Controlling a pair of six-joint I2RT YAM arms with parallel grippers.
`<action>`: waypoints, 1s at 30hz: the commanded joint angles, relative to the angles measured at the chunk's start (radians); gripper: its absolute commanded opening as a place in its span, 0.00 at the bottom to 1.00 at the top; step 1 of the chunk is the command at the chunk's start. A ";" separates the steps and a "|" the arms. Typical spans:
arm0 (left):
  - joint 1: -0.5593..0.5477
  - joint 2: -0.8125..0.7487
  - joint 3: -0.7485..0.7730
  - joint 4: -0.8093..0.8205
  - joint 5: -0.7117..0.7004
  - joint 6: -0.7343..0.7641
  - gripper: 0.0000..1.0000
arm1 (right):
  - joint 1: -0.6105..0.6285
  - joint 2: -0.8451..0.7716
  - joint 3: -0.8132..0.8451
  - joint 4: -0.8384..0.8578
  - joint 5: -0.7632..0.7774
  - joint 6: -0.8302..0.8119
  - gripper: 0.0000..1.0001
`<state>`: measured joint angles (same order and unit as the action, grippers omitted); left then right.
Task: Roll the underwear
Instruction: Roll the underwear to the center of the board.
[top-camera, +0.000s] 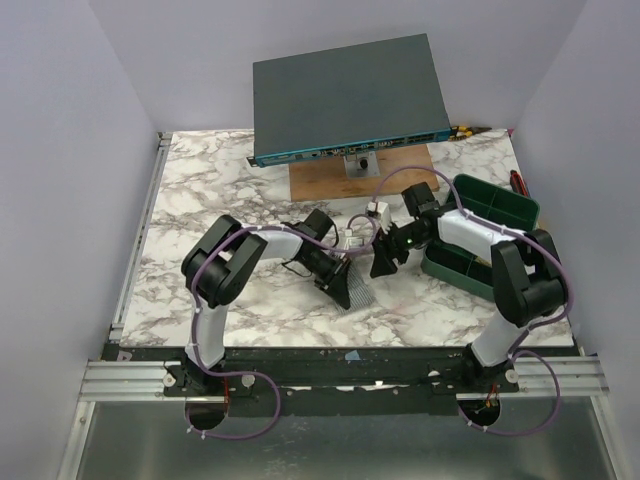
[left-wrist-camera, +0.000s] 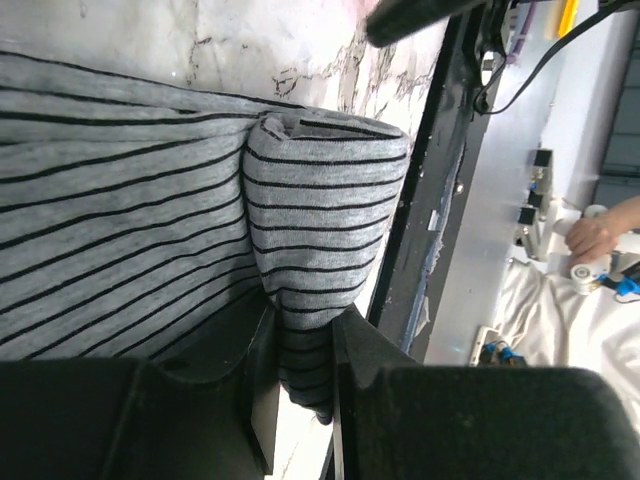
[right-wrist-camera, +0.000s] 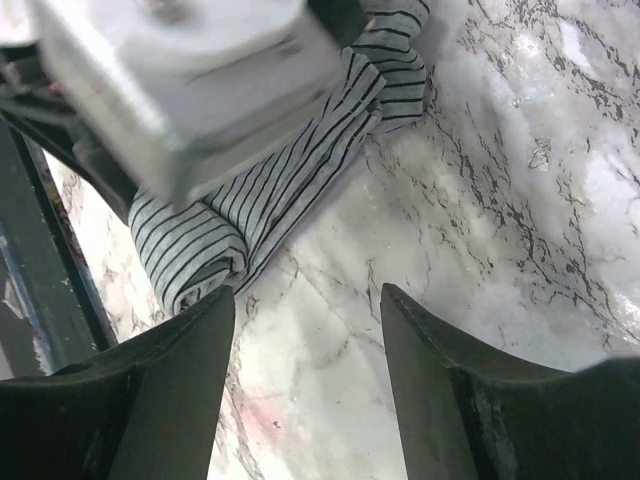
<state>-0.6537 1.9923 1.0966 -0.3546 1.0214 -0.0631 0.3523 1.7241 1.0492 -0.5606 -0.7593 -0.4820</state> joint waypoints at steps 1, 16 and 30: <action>0.022 0.076 0.011 -0.047 0.000 -0.006 0.11 | -0.003 -0.086 -0.065 0.132 0.014 -0.035 0.65; 0.071 0.225 0.106 -0.156 0.121 -0.014 0.11 | 0.034 -0.255 -0.154 0.171 0.084 -0.125 0.74; 0.103 0.332 0.172 -0.251 0.210 0.005 0.11 | 0.316 -0.303 -0.189 0.090 0.352 -0.319 0.75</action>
<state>-0.5674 2.2341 1.2690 -0.5571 1.3006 -0.0673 0.6300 1.4345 0.8646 -0.4133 -0.5037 -0.7357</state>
